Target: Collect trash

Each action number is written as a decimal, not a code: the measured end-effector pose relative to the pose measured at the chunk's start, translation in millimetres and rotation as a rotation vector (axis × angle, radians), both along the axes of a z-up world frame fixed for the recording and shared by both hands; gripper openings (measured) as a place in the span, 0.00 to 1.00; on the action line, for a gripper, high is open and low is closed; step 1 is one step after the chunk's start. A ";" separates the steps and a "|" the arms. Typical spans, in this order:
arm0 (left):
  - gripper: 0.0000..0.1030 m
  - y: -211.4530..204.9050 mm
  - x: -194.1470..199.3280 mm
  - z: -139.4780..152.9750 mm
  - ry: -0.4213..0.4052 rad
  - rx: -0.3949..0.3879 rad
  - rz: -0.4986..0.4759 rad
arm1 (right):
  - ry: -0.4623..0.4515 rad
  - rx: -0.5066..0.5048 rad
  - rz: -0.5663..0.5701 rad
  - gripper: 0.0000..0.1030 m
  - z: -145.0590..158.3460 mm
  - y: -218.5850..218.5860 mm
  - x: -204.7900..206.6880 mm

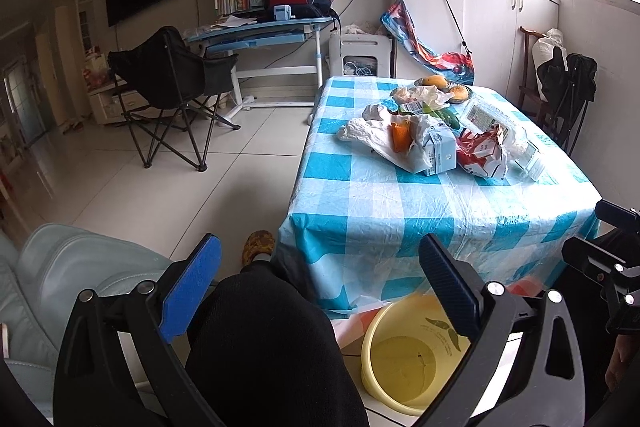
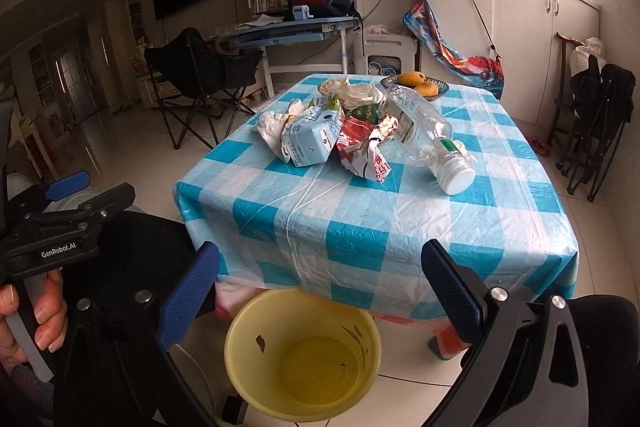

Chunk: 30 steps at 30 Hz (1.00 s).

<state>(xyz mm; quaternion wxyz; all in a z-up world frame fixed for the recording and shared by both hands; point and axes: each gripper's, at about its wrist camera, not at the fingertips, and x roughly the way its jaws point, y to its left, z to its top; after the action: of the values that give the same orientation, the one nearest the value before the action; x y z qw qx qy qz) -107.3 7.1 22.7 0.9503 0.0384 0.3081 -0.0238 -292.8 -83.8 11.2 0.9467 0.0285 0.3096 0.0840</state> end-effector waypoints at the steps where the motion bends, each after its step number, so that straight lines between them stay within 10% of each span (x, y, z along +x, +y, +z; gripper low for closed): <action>1: 0.93 0.1 -1.2 0.5 -0.003 -0.006 -0.005 | -0.018 0.003 0.003 0.94 2.7 0.0 -2.7; 30: 0.93 1.0 -10.3 4.2 -0.032 -0.041 0.022 | -0.032 -0.014 0.026 0.94 7.8 -3.5 -18.5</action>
<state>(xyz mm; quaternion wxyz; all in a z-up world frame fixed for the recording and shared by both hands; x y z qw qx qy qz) -117.6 8.1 26.8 0.9559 0.0161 0.2927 -0.0192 -311.3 -87.2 19.0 0.9506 0.0166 0.2952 0.0946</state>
